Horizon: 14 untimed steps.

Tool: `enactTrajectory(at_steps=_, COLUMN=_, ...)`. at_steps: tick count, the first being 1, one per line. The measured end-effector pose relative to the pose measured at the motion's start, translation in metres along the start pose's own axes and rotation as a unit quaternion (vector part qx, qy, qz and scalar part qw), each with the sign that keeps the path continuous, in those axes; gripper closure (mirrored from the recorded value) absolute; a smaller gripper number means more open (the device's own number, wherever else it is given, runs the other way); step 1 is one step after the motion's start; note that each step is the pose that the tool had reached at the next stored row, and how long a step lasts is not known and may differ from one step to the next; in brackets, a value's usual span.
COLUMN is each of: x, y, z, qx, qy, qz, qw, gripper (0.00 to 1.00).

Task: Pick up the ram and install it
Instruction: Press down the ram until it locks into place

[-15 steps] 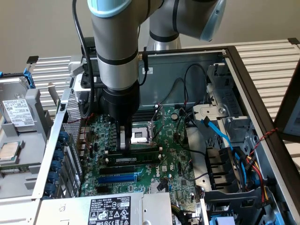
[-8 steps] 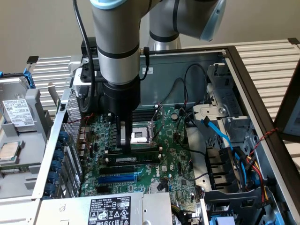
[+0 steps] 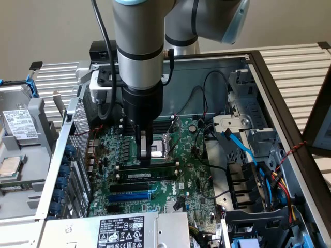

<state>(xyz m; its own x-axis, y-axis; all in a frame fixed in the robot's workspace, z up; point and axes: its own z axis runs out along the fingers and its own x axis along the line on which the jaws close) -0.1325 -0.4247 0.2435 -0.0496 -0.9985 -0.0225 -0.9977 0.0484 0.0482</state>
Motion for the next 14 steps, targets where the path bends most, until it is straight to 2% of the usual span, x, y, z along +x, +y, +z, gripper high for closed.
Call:
enactTrajectory(at_steps=3, x=-0.0001, y=-0.0009, z=-0.0002, qx=-0.0016, qy=0.0000, qz=0.000, qw=1.0000, gripper=0.90)
enactTrajectory(at_steps=14, x=-0.0001, y=-0.0010, z=-0.0003, qx=-0.0016, qy=-0.0001, qz=0.000, qw=1.0000, gripper=0.90)
